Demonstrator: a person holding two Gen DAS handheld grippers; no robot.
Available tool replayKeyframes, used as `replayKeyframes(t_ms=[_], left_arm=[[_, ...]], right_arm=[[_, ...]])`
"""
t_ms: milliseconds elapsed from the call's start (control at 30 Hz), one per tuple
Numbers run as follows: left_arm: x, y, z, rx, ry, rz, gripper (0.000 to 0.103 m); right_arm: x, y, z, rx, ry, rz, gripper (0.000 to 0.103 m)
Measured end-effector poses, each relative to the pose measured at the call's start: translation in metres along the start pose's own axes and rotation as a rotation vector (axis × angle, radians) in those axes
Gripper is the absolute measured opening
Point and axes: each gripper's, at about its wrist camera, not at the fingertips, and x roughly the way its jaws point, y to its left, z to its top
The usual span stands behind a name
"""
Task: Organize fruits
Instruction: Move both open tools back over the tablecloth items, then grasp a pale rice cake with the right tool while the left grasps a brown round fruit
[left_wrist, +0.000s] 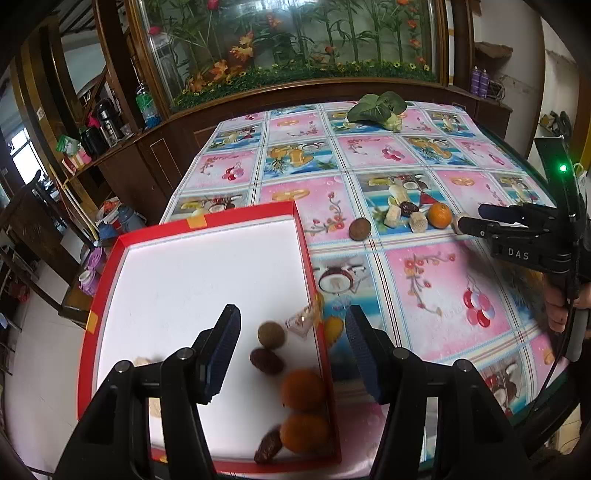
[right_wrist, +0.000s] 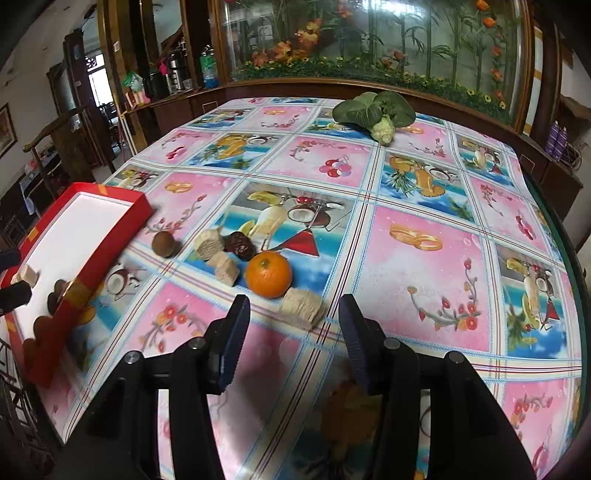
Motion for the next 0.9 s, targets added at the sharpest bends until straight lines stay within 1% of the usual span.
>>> replayKeyframes(t_ms=[33,67,100,133,233,300,367,533,633,733,900], left_arm=[[0.001,0.000,0.004,0.007,-0.007,-0.002,0.059],[0.002,-0.001,0.006,0.013,-0.011,-0.004,0.059],[0.005,-0.001,0.011,0.020,-0.012,-0.004,0.059],[0.009,-0.002,0.016,0.024,-0.007,-0.005,0.059],[0.021,-0.009,0.026,0.050,0.003,-0.028,0.059],[0.031,-0.015,0.033,0.058,0.027,-0.029,0.059],[0.039,-0.024,0.039,0.080,0.038,-0.055,0.059],[0.073,-0.042,0.054,0.102,0.097,-0.087,0.059],[0.089,-0.052,0.059,0.118,0.124,-0.079,0.059],[0.098,-0.061,0.061,0.140,0.138,-0.089,0.059],[0.107,-0.062,0.067,0.129,0.143,-0.104,0.058]], right_arm=[[0.003,-0.001,0.000,0.003,0.008,0.003,0.051],[0.007,-0.002,0.000,0.007,0.018,0.008,0.044],[0.010,-0.002,-0.001,0.011,0.030,0.012,0.032],[0.014,-0.003,-0.002,0.017,0.046,0.016,0.030],[0.014,-0.007,-0.003,0.024,0.036,0.036,0.030],[0.013,-0.010,-0.004,0.040,0.030,0.055,0.030],[0.013,-0.016,-0.003,0.067,0.029,0.078,0.030],[0.002,-0.047,0.001,0.198,-0.020,0.106,0.030],[-0.005,-0.060,0.002,0.250,-0.049,0.108,0.030],[-0.007,-0.066,0.004,0.278,-0.051,0.110,0.029],[-0.010,-0.068,0.003,0.286,-0.053,0.124,0.030]])
